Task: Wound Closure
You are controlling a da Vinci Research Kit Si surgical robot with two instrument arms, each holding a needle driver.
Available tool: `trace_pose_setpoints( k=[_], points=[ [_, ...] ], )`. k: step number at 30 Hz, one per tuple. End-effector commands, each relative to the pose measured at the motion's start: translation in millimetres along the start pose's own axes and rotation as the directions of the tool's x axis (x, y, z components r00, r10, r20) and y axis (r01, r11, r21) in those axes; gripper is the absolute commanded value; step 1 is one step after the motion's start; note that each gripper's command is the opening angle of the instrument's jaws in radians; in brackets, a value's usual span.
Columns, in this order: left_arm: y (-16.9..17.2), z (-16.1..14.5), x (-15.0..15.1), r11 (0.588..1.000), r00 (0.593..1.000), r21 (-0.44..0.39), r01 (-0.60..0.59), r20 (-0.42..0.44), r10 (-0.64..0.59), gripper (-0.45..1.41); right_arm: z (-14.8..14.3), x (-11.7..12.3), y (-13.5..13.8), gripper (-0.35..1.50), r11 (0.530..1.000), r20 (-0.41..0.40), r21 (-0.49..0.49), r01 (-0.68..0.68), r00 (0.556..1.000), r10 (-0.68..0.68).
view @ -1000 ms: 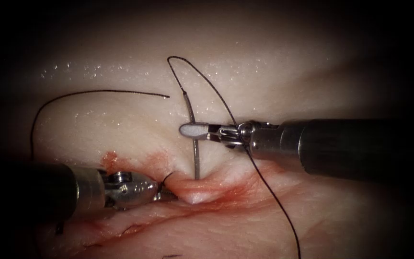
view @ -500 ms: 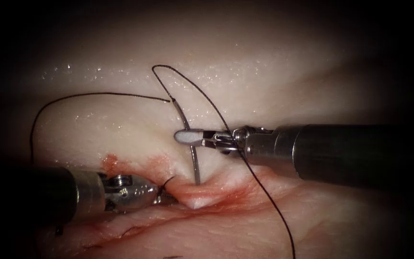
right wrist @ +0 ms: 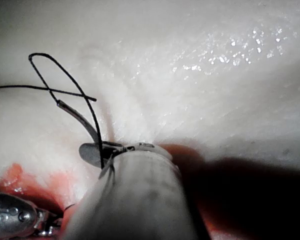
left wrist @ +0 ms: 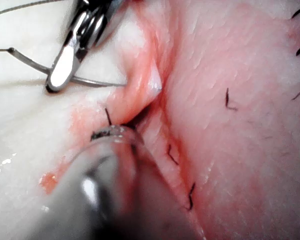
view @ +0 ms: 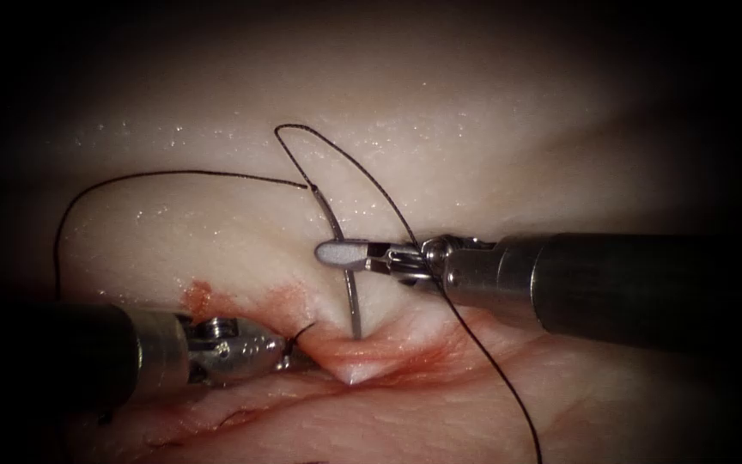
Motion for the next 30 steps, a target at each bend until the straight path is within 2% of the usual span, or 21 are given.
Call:
trace_pose_setpoints(
  k=[1,15,22,25,30],
  points=[
    [0.1,0.8,0.2,1.0,1.0,0.002,0.0,0.0,0.0,0.19,0.9,-0.4,0.4,-0.35,1.0,0.009,-0.002,0.0,1.0,0.0],
    [0.0,0.6,0.2,1.0,1.0,0.0,0.0,0.0,0.0,0.19,0.4,-1.8,0.8,-0.35,1.0,0.008,-0.002,-0.006,1.0,0.006],
    [0.0,0.7,0.3,1.0,1.0,0.001,0.001,0.001,-0.001,0.2,0.3,-1.4,0.8,-0.35,1.0,-0.008,0.009,-0.007,1.0,0.007],
    [0.1,0.7,0.3,1.0,1.0,0.001,0.001,0.001,-0.001,0.2,0.2,-0.5,0.6,-0.35,1.0,-0.035,0.02,-0.004,0.999,0.004],
    [0.3,0.7,0.5,1.0,1.0,0.003,0.005,0.001,-0.005,0.22,-0.8,3.3,-0.4,-0.35,0.998,-0.116,0.015,0.057,0.992,-0.055]
  ],
)
